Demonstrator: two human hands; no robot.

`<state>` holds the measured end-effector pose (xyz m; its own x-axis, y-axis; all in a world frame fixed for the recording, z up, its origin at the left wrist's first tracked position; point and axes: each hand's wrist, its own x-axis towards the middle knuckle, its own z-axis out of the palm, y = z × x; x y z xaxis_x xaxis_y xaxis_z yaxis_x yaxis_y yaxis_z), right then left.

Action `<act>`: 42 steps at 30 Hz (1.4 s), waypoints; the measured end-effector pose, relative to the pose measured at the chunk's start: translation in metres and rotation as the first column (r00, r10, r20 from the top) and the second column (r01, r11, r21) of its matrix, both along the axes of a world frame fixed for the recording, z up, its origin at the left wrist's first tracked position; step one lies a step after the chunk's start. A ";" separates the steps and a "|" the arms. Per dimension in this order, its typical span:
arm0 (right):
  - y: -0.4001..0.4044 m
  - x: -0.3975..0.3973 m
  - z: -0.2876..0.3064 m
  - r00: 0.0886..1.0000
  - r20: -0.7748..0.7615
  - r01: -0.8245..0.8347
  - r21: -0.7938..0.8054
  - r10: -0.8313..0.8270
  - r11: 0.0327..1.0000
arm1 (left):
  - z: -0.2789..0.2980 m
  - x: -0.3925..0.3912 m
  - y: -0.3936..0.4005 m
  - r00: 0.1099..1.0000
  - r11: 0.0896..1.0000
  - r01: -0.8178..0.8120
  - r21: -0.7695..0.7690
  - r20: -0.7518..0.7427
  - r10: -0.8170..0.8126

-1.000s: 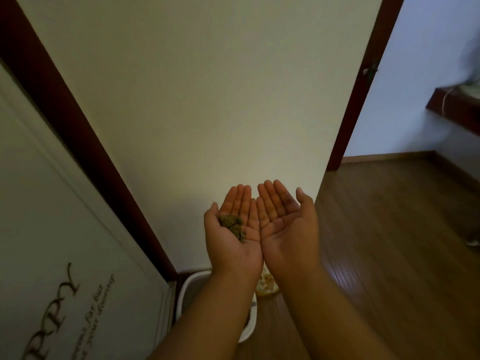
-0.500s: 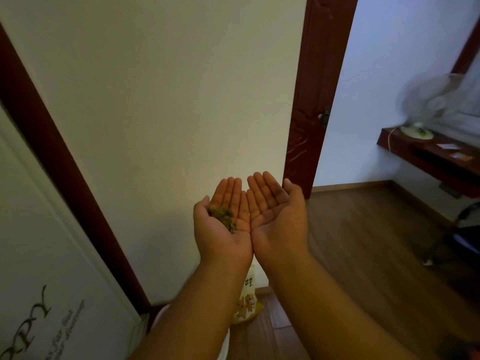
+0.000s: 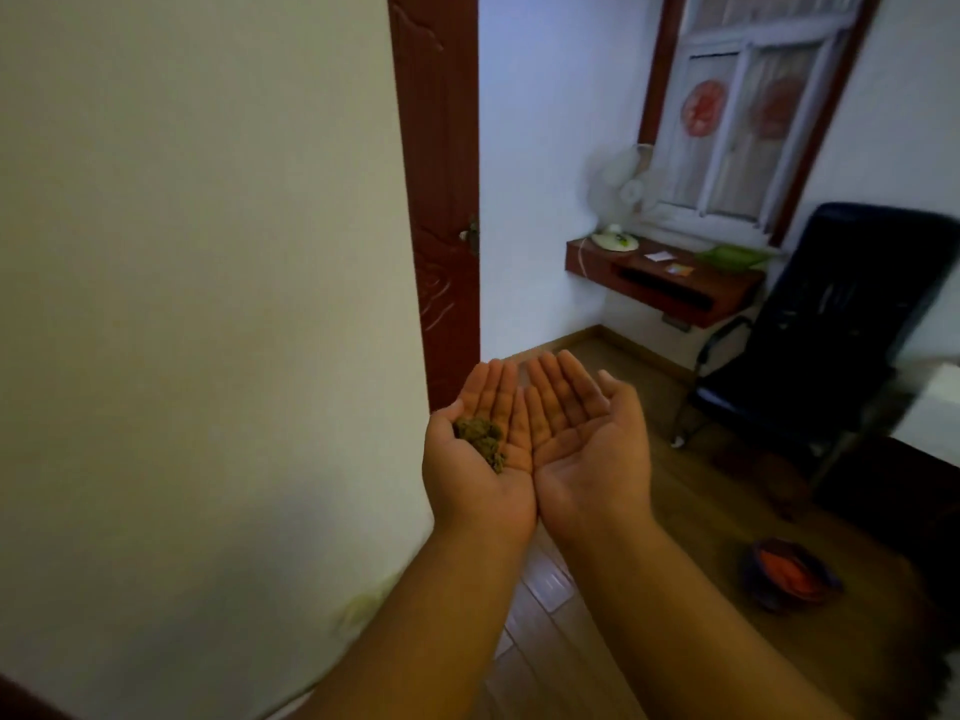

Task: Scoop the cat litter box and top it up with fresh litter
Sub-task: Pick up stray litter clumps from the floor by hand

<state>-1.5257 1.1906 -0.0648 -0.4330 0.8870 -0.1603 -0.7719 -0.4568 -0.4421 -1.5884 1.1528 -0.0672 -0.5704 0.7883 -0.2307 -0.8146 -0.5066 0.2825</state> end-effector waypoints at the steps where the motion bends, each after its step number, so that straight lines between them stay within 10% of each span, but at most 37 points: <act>1: -0.001 0.000 0.000 0.999 0.002 0.048 -0.007 -0.048 0.999 | -0.001 -0.001 0.003 0.999 0.999 0.046 -0.005 0.007 -0.046; 20: -0.056 0.072 -0.036 0.670 0.090 0.741 -0.139 -0.737 0.657 | -0.045 0.064 0.005 0.658 0.649 0.752 -0.113 0.069 -0.750; 42: 0.025 0.250 -0.057 0.578 0.044 0.811 -0.142 -0.815 0.568 | -0.052 0.245 0.087 0.582 0.572 0.809 -0.133 0.042 -0.812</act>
